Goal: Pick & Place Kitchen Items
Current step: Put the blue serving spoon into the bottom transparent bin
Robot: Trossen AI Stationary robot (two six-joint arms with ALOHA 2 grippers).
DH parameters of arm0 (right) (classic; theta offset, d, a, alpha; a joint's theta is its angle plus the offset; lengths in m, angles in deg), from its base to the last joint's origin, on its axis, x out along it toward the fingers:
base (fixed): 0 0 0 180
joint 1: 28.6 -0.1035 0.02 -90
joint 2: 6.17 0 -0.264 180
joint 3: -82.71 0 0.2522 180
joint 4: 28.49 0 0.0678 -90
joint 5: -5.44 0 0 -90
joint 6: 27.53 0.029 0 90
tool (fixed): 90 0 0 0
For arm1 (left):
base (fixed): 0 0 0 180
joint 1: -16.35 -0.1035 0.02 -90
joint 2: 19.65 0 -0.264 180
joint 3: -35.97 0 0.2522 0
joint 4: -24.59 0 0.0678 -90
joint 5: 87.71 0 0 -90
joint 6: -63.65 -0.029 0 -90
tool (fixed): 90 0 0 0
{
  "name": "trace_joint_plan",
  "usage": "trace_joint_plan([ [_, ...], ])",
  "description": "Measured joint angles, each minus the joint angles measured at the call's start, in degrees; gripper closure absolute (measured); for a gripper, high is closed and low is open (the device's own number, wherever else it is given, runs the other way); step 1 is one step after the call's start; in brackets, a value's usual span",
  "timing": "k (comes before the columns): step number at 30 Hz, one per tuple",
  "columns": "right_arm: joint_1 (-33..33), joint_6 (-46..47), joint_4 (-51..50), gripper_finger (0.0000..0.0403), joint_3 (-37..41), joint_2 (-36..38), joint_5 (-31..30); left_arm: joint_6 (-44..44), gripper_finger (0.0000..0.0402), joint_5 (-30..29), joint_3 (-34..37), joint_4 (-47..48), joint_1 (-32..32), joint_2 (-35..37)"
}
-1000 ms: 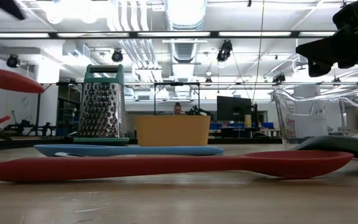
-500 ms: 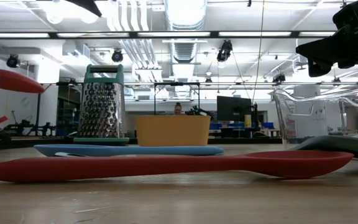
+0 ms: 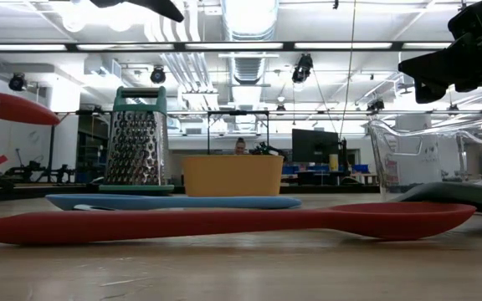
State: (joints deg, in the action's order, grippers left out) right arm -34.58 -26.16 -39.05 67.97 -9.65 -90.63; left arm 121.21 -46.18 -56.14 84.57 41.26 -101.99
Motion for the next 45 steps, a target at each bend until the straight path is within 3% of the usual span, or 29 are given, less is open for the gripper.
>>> trace_joint_plan([
  [21,0.0,0.07,0.0,0.0394,0.0,0.01,0.0,2.45,0.0164,1.3,2.72,-1.54,-1.71,-0.02],
  [37,0.0,0.0,0.02,0.0394,0.0,0.02,0.0,1.02,0.0164,13.79,2.82,-3.11,-4.04,-7.01],
  [45,-0.02,0.01,0.02,0.0394,0.0,0.0,0.02,-2.27,0.0165,22.95,2.84,-10.17,-5.25,-12.95],
])
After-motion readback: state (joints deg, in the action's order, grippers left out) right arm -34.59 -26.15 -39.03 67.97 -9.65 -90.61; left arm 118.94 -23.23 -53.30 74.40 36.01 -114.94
